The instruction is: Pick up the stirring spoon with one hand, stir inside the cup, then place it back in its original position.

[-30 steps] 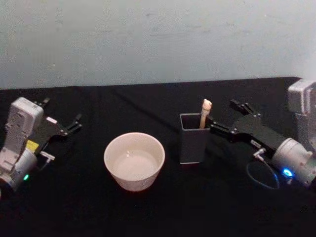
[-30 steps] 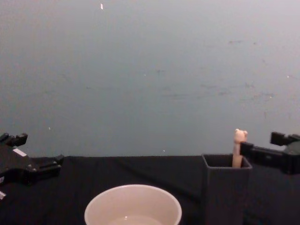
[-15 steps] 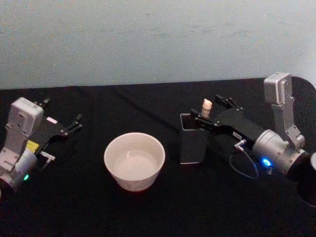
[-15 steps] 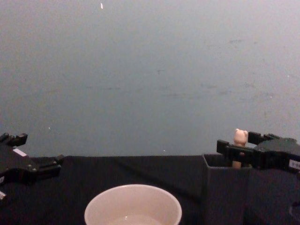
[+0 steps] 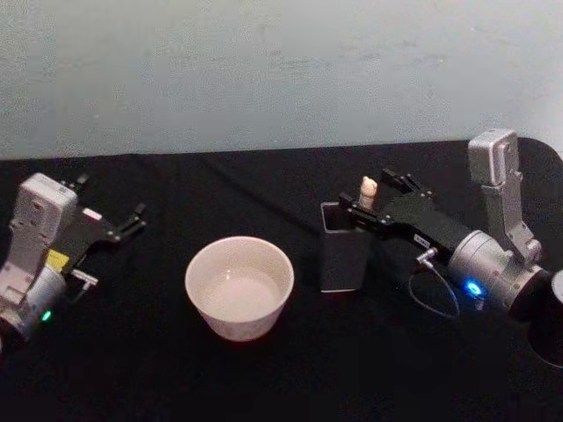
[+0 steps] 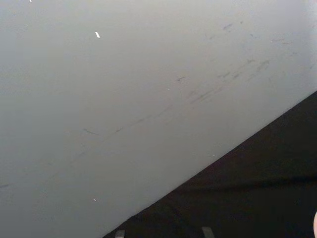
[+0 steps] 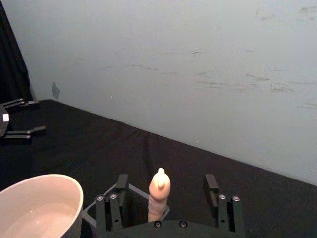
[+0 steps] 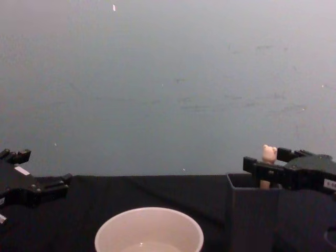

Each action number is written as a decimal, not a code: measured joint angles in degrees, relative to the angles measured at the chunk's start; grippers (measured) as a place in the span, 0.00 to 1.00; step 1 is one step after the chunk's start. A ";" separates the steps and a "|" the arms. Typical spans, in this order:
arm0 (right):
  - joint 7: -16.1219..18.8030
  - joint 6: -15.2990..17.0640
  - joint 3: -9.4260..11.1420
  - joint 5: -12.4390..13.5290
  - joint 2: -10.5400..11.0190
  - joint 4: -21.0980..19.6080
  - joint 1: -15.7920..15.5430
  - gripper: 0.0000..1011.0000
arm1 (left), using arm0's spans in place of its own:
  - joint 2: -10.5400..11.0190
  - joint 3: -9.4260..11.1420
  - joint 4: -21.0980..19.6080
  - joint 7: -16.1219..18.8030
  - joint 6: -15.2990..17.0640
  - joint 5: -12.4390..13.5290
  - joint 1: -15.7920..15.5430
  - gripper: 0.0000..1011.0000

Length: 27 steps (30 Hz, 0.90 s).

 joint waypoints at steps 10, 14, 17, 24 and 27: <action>-0.05 -0.04 0.01 0.12 0.07 -0.09 -0.06 0.72 | 0.00 0.00 0.00 0.00 0.00 0.00 0.00 0.99; -0.05 -0.06 0.01 0.14 0.09 -0.11 -0.08 0.60 | 0.00 0.00 0.00 0.00 0.00 0.00 0.00 0.99; -0.05 -0.08 0.01 0.16 0.10 -0.13 -0.09 0.50 | 0.00 0.00 0.00 0.00 0.00 0.00 0.00 0.99; -0.04 -0.10 0.01 0.21 0.14 -0.17 -0.12 0.27 | 0.00 0.00 0.00 0.00 0.00 0.00 0.00 0.99; 0.18 -0.10 0.12 0.19 0.08 -0.26 -0.21 0.21 | 0.00 0.00 0.00 0.00 0.00 0.00 0.00 0.99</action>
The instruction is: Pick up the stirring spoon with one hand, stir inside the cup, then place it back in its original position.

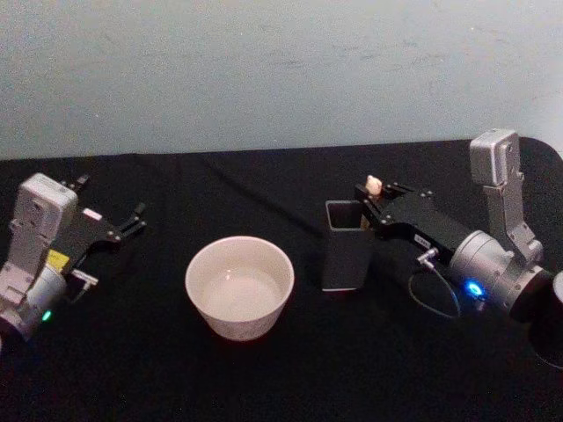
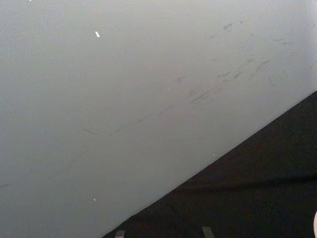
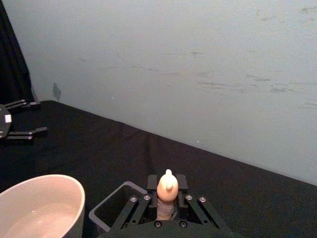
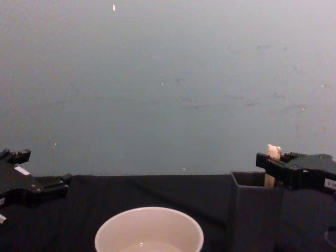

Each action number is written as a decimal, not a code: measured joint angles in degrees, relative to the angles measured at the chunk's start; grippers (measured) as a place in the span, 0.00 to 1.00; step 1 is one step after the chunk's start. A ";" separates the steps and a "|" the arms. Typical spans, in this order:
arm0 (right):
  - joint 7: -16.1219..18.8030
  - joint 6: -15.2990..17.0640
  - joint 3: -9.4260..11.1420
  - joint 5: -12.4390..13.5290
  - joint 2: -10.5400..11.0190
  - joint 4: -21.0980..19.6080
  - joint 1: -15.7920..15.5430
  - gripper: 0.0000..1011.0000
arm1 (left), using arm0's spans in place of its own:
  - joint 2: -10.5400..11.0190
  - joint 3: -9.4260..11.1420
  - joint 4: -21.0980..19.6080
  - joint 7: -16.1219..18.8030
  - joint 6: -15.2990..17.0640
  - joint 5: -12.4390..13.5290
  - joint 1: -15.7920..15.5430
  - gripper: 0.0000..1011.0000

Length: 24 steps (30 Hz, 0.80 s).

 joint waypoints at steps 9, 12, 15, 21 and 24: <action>1.75 0.10 0.93 -0.73 -0.64 -0.97 -0.73 0.21 | 0.00 0.00 0.00 0.00 0.00 0.00 0.00 0.99; 2.27 0.13 1.38 -0.93 -0.82 -1.60 -0.98 0.21 | 0.00 0.00 0.00 0.00 0.00 0.00 0.00 0.99; 2.80 0.02 1.91 -1.10 -0.96 -2.24 -1.14 0.21 | 0.00 0.00 0.00 0.00 0.00 0.00 0.00 0.99; 4.00 -1.22 3.27 -1.24 -0.96 -4.16 -1.16 0.21 | 0.00 0.00 0.00 0.00 0.00 0.00 0.00 0.99; 4.49 -2.16 4.19 -0.77 -0.99 -5.34 -1.17 0.21 | 0.00 0.00 0.00 0.00 0.00 0.00 0.00 0.99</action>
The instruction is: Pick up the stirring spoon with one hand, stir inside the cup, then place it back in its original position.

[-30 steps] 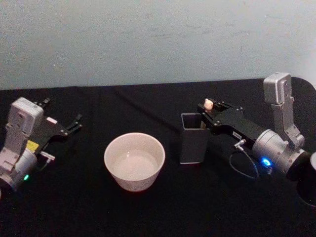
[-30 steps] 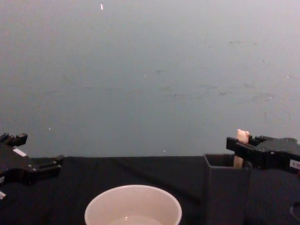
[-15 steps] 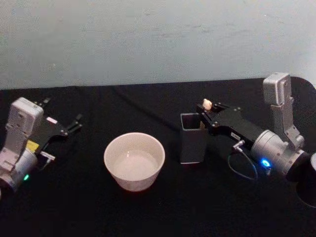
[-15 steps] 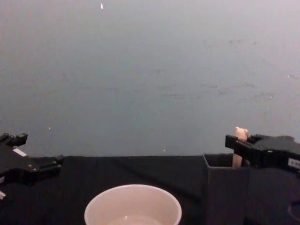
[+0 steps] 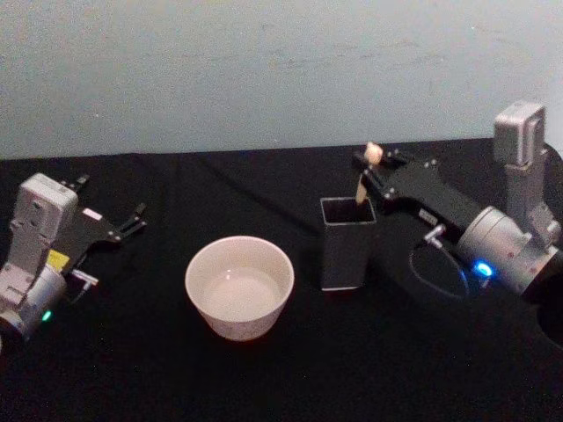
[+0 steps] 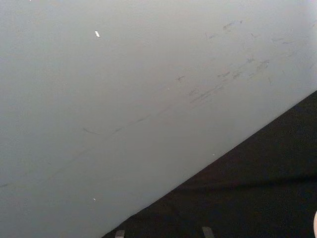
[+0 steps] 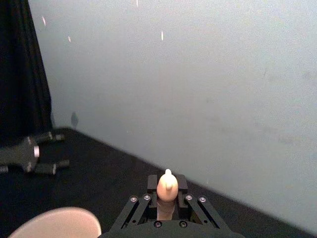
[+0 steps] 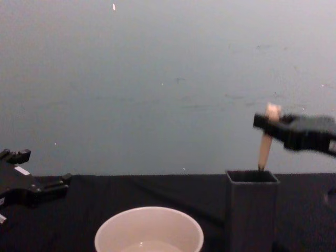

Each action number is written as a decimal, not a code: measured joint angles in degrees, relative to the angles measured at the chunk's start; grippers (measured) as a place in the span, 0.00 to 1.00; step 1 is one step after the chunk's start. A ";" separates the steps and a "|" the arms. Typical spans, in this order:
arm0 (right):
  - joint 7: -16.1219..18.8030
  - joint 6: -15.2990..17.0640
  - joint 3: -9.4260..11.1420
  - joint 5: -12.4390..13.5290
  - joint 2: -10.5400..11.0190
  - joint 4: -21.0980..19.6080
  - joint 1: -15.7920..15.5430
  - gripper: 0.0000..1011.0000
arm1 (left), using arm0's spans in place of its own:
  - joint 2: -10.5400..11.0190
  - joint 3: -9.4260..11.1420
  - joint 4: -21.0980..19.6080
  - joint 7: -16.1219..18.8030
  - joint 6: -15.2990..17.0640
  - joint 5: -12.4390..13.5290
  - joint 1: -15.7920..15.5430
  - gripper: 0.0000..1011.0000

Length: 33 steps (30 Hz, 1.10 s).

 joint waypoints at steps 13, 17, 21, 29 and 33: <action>2.02 -3.49 2.21 2.92 -1.21 -2.80 1.78 0.21 | 0.00 0.00 0.00 0.00 0.00 0.00 0.00 0.99; 2.79 -4.11 1.24 2.92 -1.99 -1.85 3.16 0.21 | 0.00 0.00 0.00 0.00 0.00 0.00 0.00 0.99; 3.90 -4.71 -0.83 2.18 -3.14 0.12 4.89 0.21 | 0.00 0.00 0.00 0.00 0.00 0.00 0.00 0.99; 7.42 -7.78 -5.01 0.36 -5.34 5.00 7.55 0.21 | 0.00 0.00 0.00 0.00 0.00 0.00 0.00 0.99; 9.06 -8.97 -6.25 0.20 -6.00 6.85 8.30 0.21 | 0.00 0.00 0.00 0.00 0.00 0.00 0.00 0.99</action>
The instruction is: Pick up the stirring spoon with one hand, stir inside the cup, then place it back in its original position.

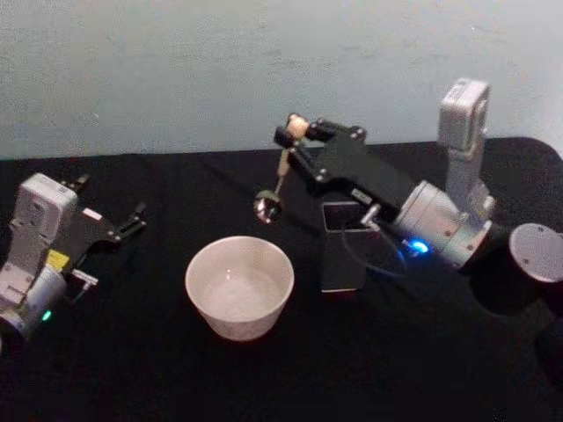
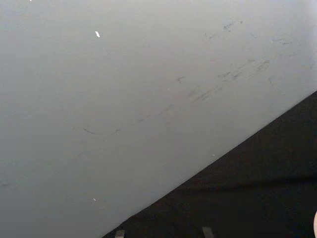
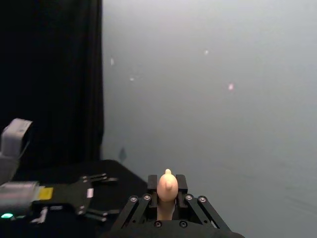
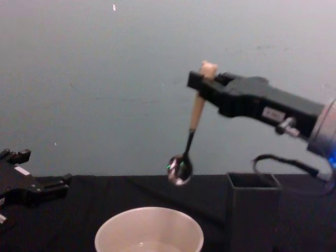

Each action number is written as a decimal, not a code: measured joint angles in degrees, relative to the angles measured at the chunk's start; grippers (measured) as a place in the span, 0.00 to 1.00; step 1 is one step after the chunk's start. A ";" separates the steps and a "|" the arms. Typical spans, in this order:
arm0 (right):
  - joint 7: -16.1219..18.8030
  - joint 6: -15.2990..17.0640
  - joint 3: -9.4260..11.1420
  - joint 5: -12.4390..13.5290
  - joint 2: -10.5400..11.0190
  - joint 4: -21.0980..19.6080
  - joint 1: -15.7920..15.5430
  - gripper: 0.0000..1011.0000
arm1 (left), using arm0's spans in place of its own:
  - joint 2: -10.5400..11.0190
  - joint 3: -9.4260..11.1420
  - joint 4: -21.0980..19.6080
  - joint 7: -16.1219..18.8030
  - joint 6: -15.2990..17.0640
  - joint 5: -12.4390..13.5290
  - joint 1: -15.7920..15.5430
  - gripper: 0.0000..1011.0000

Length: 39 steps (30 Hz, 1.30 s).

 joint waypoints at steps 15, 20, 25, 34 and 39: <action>2.86 -3.41 -4.61 -3.16 -2.19 7.72 1.70 0.21 | 0.00 0.00 0.00 0.00 0.00 0.00 0.00 0.99; 2.91 -4.54 -5.26 -4.18 -2.89 9.63 1.85 0.21 | 0.00 0.00 0.00 0.00 0.00 0.00 0.00 0.99; 3.95 -6.38 -5.87 -4.80 -3.79 11.93 2.05 0.21 | 0.00 0.00 0.00 0.00 0.00 0.00 0.00 0.99; 5.34 -8.91 -6.34 -5.32 -5.40 15.68 2.64 0.21 | 0.00 0.00 0.00 0.00 0.00 0.00 0.00 0.99; 5.33 -9.50 -6.36 -5.90 -5.82 16.68 2.75 0.21 | 0.00 0.00 0.00 0.00 0.00 0.00 0.00 0.99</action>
